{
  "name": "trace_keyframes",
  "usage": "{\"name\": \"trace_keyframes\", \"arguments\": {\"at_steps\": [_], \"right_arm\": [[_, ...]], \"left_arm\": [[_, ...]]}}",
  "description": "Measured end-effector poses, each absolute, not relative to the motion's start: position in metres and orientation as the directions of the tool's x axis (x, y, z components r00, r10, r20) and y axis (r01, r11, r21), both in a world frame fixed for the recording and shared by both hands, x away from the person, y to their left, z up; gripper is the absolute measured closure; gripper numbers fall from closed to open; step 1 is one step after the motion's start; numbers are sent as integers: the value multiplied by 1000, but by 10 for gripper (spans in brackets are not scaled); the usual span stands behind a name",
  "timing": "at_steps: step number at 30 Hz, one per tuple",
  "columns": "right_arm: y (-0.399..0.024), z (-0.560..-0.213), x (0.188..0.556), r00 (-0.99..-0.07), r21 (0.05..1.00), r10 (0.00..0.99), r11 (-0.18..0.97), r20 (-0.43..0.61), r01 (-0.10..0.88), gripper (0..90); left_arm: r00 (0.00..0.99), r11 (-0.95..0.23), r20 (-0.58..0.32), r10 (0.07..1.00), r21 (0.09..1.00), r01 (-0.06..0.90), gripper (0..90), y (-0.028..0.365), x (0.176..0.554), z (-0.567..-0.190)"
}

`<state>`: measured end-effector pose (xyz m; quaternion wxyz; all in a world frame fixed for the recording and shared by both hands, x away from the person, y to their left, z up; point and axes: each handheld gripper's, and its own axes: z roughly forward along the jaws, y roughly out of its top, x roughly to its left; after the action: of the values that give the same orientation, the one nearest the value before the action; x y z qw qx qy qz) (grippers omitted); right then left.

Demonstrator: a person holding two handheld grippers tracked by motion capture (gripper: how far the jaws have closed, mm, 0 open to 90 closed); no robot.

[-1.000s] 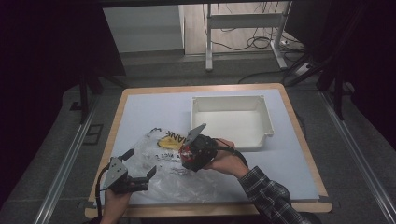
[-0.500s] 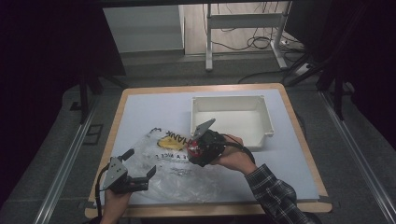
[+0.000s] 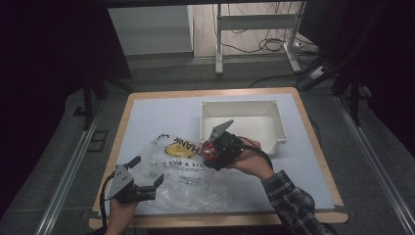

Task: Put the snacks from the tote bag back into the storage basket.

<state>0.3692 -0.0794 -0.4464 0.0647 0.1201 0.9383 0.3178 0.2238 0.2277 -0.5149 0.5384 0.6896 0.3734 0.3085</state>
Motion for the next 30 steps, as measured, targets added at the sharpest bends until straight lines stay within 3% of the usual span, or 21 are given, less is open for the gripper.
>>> {"name": "trace_keyframes", "arguments": {"at_steps": [30], "right_arm": [[-100,-448,391,-948,625,314,752,-60,209,259]], "left_arm": [[533,-150,30,845,971,184,0,226,225,-515]]}}
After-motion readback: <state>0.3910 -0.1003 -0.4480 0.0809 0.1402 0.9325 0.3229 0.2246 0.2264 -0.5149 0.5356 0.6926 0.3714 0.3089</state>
